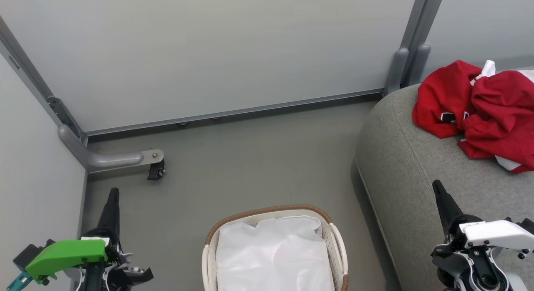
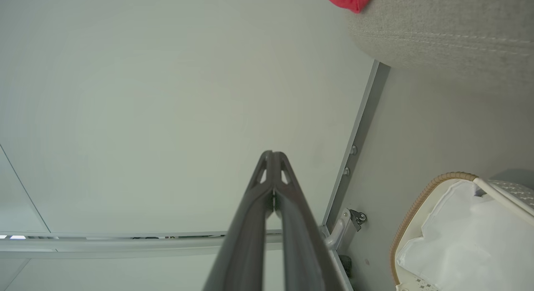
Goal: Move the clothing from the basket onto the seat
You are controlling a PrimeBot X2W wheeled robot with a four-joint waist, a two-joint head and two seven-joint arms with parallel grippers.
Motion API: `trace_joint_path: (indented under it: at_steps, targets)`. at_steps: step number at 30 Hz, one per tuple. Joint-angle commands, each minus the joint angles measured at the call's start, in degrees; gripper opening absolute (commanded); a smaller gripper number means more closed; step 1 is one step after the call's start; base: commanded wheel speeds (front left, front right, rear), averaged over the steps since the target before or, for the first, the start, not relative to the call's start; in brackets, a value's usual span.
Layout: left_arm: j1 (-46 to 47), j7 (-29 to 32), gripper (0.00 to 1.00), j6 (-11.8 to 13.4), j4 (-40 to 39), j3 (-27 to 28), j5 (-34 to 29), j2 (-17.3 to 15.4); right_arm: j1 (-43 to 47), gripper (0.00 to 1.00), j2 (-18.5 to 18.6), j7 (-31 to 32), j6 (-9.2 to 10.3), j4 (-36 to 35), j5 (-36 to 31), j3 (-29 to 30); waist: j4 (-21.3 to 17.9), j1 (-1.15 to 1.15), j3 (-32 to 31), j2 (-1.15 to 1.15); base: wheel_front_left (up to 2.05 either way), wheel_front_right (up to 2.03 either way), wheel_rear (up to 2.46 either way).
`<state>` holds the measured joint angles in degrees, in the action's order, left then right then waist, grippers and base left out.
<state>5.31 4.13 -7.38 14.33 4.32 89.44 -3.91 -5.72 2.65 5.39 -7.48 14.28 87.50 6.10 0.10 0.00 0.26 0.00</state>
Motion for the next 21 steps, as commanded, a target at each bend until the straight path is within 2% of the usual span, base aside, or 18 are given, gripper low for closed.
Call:
trace_joint_path:
  at_steps: [1, 11, 21]
  targets:
    - [0.8, 0.41, 0.0, -0.18, -0.28, 0.39, 1.12, -0.12, -0.69, 0.0, 0.36, 0.33, -0.02, -0.28, 1.28, 0.24, -0.01, 0.0, -0.01, 0.0, 0.0, 0.0, 0.0]
    - [1.24, 1.48, 0.0, -0.2, -0.44, 0.96, 4.38, -0.03, -0.74, 0.0, 0.39, 1.39, -0.02, -0.39, 5.17, 0.57, -0.09, 0.0, -0.08, 0.0, 0.0, 0.0, 0.0]
    - [1.19, 1.65, 0.0, -0.2, -0.41, 1.13, 4.02, 0.13, -0.71, 0.0, 0.38, 1.34, -0.02, -0.37, 4.99, 0.54, -0.1, 0.0, -0.09, 0.0, 0.0, 0.0, 0.0]
